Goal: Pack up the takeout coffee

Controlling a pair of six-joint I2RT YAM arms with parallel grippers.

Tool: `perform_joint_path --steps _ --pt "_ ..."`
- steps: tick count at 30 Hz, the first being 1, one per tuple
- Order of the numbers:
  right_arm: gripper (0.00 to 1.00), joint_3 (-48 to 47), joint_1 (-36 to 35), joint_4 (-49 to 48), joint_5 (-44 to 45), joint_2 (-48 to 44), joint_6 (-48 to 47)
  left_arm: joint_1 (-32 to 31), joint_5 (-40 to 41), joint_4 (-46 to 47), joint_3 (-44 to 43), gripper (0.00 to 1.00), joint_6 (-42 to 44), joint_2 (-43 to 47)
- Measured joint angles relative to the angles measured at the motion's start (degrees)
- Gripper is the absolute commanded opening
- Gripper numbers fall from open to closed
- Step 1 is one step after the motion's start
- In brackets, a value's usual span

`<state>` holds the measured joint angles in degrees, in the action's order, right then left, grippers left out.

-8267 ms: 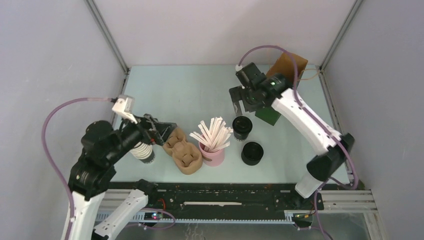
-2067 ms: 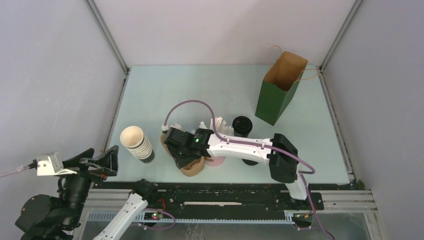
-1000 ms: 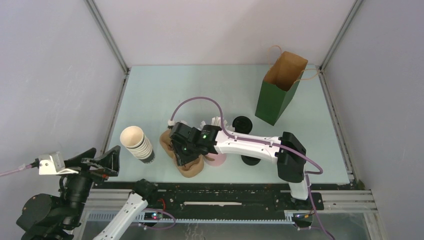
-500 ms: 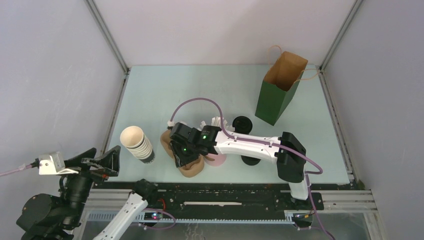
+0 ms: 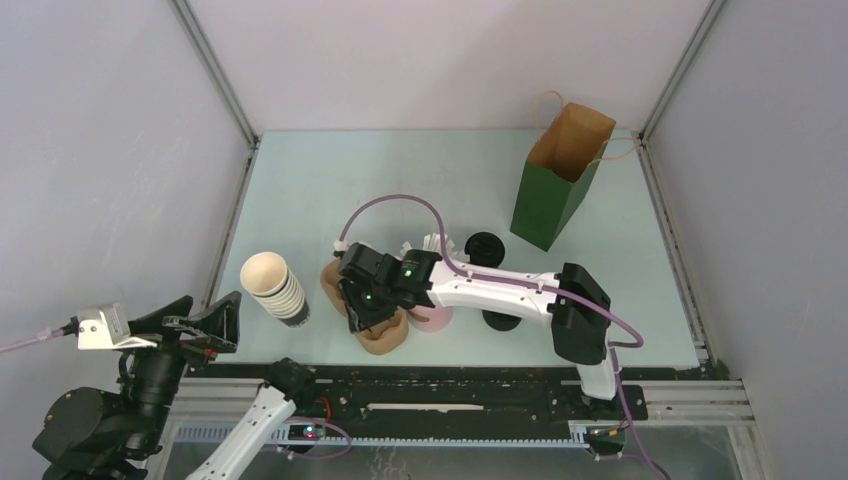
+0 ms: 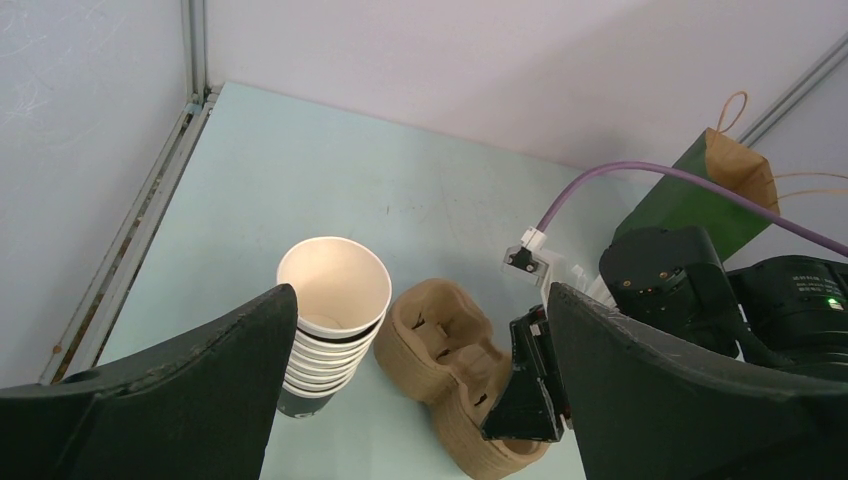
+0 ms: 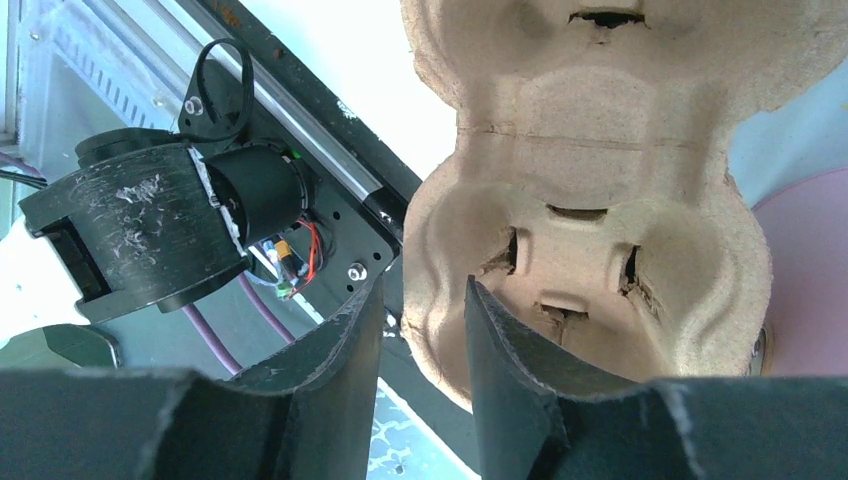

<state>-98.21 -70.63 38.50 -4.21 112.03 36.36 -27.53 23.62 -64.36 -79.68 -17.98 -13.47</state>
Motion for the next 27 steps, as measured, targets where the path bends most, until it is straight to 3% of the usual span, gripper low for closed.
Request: perform_joint_path --steps 27 --pt "0.07 -1.6 -0.5 1.7 2.2 1.2 -0.2 0.0 0.0 0.2 0.0 1.0 0.0 -0.3"
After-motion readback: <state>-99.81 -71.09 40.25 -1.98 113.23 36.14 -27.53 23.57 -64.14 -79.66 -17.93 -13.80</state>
